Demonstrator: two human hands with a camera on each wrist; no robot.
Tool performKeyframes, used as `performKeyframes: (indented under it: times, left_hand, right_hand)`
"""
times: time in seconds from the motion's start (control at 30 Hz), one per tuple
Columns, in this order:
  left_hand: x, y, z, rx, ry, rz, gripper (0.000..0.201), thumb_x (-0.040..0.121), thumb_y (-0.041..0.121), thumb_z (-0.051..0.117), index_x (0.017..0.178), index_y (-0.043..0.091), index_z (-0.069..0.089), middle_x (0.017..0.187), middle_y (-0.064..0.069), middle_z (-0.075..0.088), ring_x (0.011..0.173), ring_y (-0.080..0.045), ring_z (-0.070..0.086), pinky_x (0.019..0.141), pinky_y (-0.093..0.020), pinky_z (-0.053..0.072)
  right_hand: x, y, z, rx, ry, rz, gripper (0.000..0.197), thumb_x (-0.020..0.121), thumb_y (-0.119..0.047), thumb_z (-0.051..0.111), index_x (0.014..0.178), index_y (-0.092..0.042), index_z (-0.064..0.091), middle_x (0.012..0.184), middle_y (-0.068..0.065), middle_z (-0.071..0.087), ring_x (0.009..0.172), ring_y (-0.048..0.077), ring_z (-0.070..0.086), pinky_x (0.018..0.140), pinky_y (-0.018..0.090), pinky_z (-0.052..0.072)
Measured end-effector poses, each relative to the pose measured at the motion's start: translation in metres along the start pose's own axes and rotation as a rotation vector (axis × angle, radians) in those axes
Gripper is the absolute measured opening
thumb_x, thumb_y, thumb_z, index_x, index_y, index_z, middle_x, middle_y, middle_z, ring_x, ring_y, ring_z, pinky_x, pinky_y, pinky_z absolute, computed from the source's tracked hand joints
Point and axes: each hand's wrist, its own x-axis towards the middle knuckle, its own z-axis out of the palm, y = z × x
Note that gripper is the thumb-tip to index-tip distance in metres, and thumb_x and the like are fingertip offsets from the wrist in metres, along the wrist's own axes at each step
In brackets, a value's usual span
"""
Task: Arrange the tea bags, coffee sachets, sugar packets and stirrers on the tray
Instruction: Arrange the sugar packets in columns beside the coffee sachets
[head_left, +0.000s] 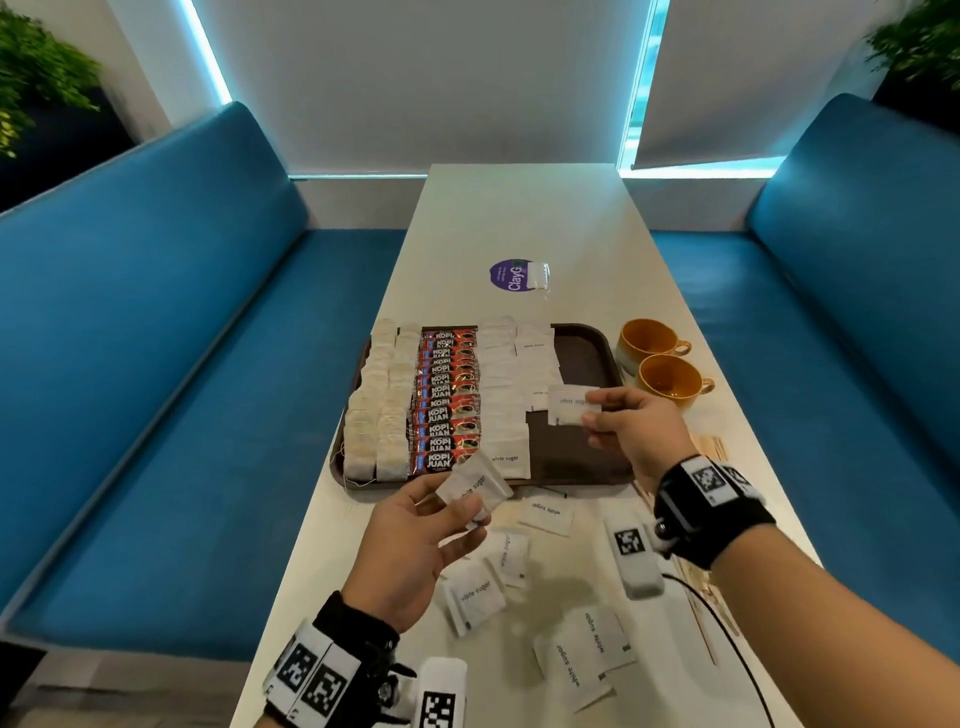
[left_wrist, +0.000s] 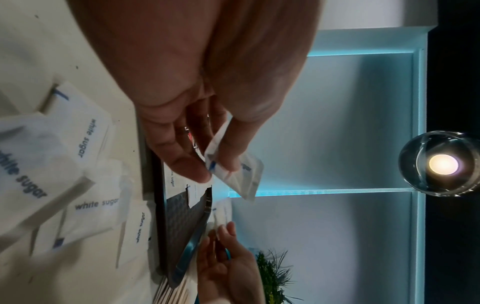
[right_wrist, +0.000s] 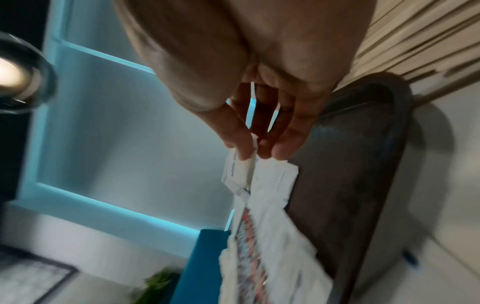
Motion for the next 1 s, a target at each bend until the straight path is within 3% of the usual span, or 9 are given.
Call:
performKeyframes:
  times: [0.1,0.23,0.47,0.67,0.8,0.93,1.0]
  left_hand:
    - [0.005,0.0,-0.002,-0.029,0.024,0.039,0.048,0.073,0.001,0.076,0.117,0.002,0.058,0.091,-0.018,0.073,0.074,-0.024,0.071,0.065,-0.03,0.06]
    - [0.008,0.001,-0.005,-0.043,0.035,0.109,0.038,0.077,-0.004,0.073,0.105,0.007,0.05,0.083,-0.02,0.071,0.072,-0.027,0.069,0.066,-0.029,0.06]
    - [0.009,0.001,-0.011,-0.041,0.026,0.149,0.031,0.072,0.002,0.074,0.101,-0.003,0.063,0.08,-0.014,0.07,0.073,-0.025,0.07,0.066,-0.026,0.06]
    - [0.01,-0.001,-0.013,0.01,0.048,0.134,0.039,0.071,0.005,0.075,0.108,-0.003,0.067,0.087,-0.012,0.071,0.073,-0.022,0.07,0.067,-0.025,0.06]
    - [0.01,0.001,-0.016,0.027,0.036,0.1,0.028,0.082,-0.01,0.069,0.11,-0.003,0.067,0.091,-0.015,0.07,0.076,-0.024,0.07,0.071,-0.028,0.062]
    - [0.007,0.003,-0.016,0.096,0.019,0.102,0.033,0.082,-0.012,0.07,0.111,0.003,0.07,0.094,-0.012,0.07,0.08,-0.022,0.068,0.076,-0.034,0.061]
    - [0.005,0.004,-0.015,0.124,0.012,0.122,0.033,0.08,-0.012,0.073,0.108,0.007,0.074,0.097,-0.013,0.07,0.079,-0.021,0.067,0.075,-0.034,0.06]
  right_hand:
    - [0.038,0.003,0.006,-0.112,0.028,0.042,0.022,0.086,0.003,0.075,0.1,-0.013,0.076,0.108,0.007,0.073,0.097,0.023,0.074,0.087,0.04,0.064]
    - [0.071,0.015,0.019,-0.295,-0.009,0.071,0.023,0.083,0.002,0.081,0.095,-0.017,0.076,0.111,0.008,0.072,0.096,0.024,0.073,0.084,0.038,0.064]
    - [0.082,0.012,0.038,-0.586,0.008,-0.003,0.018,0.083,-0.008,0.084,0.095,-0.02,0.078,0.097,0.001,0.073,0.087,0.019,0.074,0.082,0.036,0.064]
    - [0.083,0.011,0.042,-0.827,0.036,-0.052,0.017,0.085,-0.018,0.083,0.099,-0.026,0.08,0.117,0.0,0.069,0.095,0.014,0.063,0.075,0.025,0.052]
    - [0.079,0.007,0.041,-0.82,0.017,-0.07,0.021,0.086,-0.019,0.082,0.104,-0.026,0.076,0.117,0.0,0.068,0.09,0.012,0.062,0.063,0.021,0.048]
    - [0.06,-0.003,0.039,-0.658,0.031,-0.145,0.019,0.088,-0.023,0.08,0.106,-0.026,0.072,0.108,0.001,0.069,0.092,0.018,0.067,0.084,0.037,0.06]
    - [0.032,-0.014,0.041,-0.513,-0.03,-0.198,0.013,0.091,-0.023,0.076,0.103,-0.024,0.073,0.097,0.005,0.071,0.081,0.016,0.067,0.081,0.037,0.06]
